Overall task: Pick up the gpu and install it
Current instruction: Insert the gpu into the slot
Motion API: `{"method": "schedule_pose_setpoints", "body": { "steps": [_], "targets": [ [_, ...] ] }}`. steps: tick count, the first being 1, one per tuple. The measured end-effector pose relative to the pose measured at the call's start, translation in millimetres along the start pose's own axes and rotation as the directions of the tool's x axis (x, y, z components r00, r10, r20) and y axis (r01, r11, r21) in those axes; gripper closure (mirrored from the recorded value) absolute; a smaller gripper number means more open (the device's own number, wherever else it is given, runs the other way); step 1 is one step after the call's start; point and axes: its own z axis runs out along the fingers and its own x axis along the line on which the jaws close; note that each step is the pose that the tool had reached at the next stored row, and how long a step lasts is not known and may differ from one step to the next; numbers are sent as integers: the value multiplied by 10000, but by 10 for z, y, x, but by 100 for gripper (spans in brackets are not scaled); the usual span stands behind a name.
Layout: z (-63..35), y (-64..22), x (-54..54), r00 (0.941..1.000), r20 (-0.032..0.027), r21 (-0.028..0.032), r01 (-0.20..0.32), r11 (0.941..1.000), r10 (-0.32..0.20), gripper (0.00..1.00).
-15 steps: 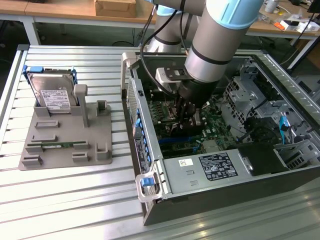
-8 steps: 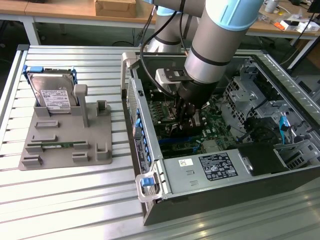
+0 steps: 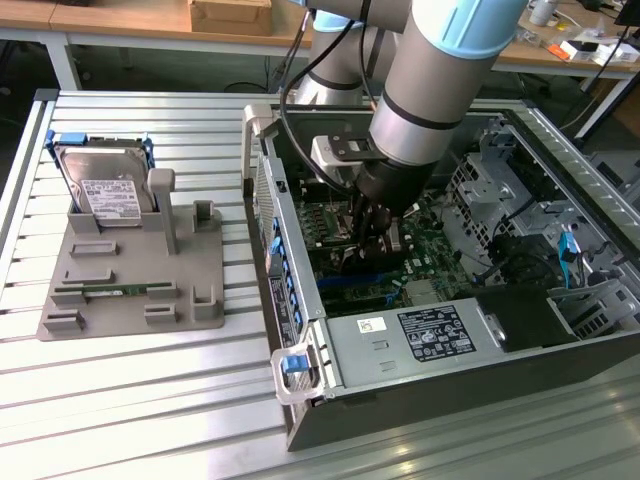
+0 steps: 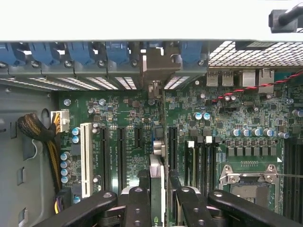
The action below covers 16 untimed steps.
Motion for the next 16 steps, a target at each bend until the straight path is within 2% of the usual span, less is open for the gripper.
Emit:
{"method": "schedule_pose_setpoints", "body": {
  "steps": [12,16],
  "targets": [
    [4,1,9,10000,-1,1,-43,10000,43,74],
    [32,0,12,10000,-5,-1,-43,10000,43,74]
  ]
}}
